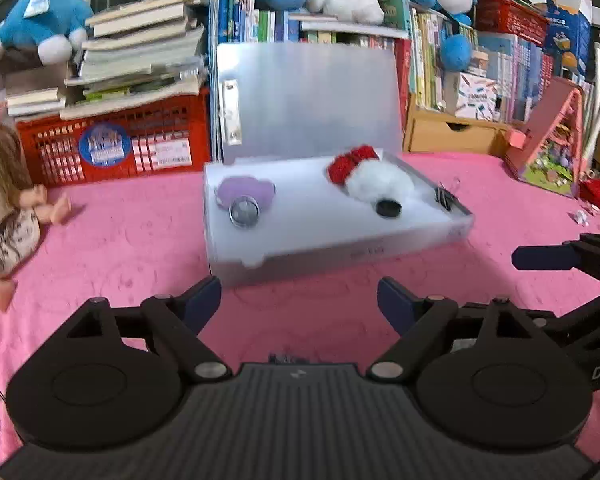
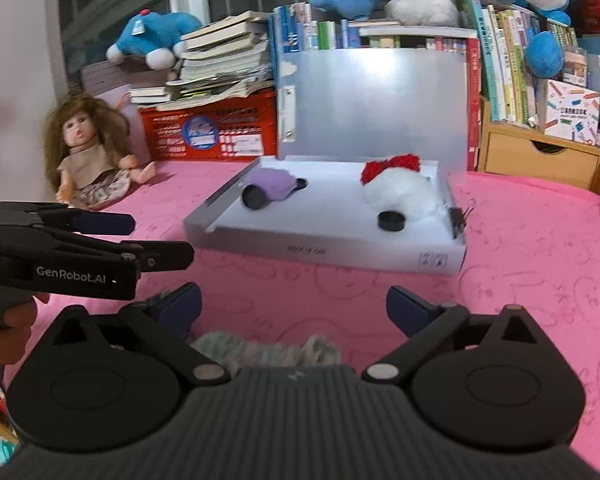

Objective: Organize objects
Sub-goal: 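Open both grippers and lower them over the cloth pile, then grasp the green checked cloth with the right gripper while the left grasps the navy floral cloth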

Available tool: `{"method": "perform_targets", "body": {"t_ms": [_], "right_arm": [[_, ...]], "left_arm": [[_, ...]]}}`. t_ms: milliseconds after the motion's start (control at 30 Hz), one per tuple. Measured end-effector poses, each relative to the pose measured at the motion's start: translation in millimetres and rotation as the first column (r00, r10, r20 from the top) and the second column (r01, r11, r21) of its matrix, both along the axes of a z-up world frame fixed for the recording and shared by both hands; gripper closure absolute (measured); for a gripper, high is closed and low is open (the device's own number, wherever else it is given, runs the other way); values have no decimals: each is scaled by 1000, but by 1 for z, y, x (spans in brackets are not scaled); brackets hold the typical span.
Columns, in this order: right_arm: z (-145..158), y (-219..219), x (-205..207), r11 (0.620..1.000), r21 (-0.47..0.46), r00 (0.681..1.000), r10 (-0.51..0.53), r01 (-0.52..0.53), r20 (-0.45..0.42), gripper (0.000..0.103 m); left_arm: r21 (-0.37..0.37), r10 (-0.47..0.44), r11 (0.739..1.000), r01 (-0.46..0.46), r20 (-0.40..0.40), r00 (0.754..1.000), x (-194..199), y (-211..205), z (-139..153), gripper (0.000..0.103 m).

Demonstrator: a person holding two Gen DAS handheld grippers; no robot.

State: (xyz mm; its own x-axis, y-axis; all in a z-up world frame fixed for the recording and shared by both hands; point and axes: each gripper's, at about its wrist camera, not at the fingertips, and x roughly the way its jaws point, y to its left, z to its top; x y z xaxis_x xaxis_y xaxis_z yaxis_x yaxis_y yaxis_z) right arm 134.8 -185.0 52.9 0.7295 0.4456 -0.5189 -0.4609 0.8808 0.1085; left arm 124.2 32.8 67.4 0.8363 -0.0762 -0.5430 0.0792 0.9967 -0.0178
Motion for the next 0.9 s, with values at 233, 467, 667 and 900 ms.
{"method": "perform_targets", "body": {"t_ms": [233, 467, 667, 900], "right_arm": [[-18, -3, -12, 1000, -13, 1000, -7, 7, -30, 0], [-29, -5, -15, 1000, -2, 999, 4, -4, -52, 0], [-35, -3, -15, 1000, -8, 998, 10, -10, -56, 0], [-38, 2, -12, 1000, -17, 998, 20, -21, -51, 0]], "left_arm": [[-5, -12, 1000, 12, -15, 1000, -24, 3, -19, 13], [-20, -43, 999, 43, -2, 999, -38, 5, -27, 12], [-23, -62, 998, 63, 21, 998, -46, 4, -26, 12], [-30, -74, 997, 75, 26, 997, -51, 8, -25, 11]]}}
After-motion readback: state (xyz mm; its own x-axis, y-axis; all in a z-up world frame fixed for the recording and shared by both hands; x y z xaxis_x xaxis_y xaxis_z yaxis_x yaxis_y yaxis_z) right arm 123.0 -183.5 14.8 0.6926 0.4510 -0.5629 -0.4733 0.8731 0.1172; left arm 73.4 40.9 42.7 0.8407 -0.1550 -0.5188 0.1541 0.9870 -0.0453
